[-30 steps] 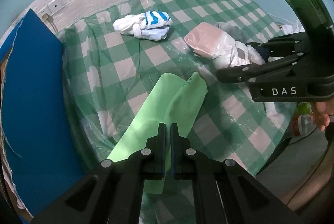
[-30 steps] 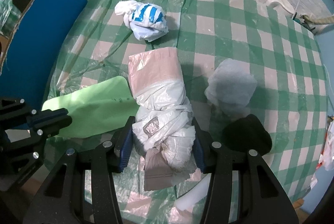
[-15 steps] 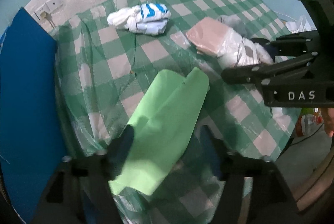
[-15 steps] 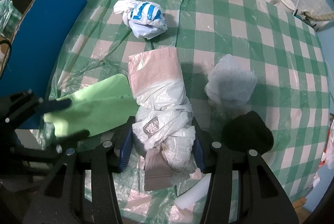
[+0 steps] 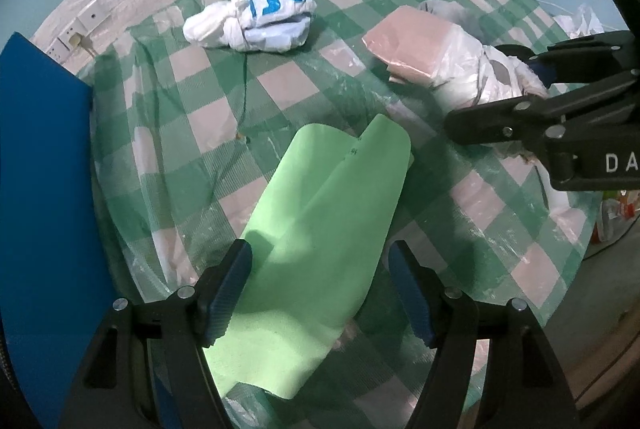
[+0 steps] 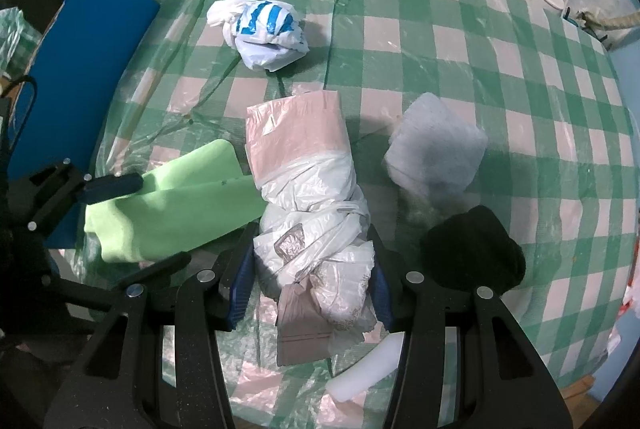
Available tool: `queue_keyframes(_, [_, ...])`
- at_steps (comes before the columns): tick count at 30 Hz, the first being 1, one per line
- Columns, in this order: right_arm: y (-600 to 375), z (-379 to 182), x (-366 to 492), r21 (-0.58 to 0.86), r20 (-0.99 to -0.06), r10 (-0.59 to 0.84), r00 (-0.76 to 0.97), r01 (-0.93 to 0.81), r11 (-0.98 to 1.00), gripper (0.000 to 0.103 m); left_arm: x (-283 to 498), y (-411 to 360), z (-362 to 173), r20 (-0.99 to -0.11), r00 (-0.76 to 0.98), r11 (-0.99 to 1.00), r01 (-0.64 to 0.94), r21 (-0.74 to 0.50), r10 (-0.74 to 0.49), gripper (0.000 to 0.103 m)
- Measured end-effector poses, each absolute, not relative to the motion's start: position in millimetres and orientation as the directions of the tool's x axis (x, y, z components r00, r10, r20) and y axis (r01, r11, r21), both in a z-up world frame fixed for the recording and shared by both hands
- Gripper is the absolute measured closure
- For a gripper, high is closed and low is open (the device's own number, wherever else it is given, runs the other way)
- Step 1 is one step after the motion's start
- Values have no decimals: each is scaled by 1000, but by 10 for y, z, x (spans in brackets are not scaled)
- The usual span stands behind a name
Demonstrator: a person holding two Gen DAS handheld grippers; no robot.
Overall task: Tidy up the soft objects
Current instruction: 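Grasp the light green cloth with the left gripper and lift it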
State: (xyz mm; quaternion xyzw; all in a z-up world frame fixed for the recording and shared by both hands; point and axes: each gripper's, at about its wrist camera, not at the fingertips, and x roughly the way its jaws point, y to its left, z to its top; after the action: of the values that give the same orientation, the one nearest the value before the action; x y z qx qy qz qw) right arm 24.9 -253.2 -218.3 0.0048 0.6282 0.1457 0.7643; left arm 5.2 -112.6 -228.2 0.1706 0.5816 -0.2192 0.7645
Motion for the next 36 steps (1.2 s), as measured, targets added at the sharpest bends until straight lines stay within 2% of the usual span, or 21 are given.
queue_keyframes(4, [-2534,-2185,254,193,-958,231,167,-217,957,54,33,-1146,-2288,-963,233,839,544,15,-134,32])
queue_keyframes(6, [-2533,-2188,256,194,-958,233,167,-220,956,54,19,-1154,-2280,-960,247,839,544,23,-133,42])
queue_keyframes(10, [-2540,-2192,256,196,-957,236,169,-221,955,54,6,-1158,-2266,-957,262,835,549,43,-123,72])
queue_keyframes(14, [-2543,-2190,253,195,-957,234,171,-217,957,54,-9,-1147,-2253,-957,256,831,555,29,-137,92])
queue_keyframes(19, [-2545,-2179,249,192,-958,230,172,-214,958,54,-94,-1175,-2176,-950,262,816,577,14,-170,97])
queue_keyframes(26, [-2507,-2108,235,188,-955,230,186,-220,957,54,-108,-1161,-1947,-931,300,826,563,-3,-208,98])
queue_keyframes(36, [-2439,-1874,171,183,-947,234,221,-227,956,53,-26,-1003,-1685,-907,376,867,498,26,-189,98])
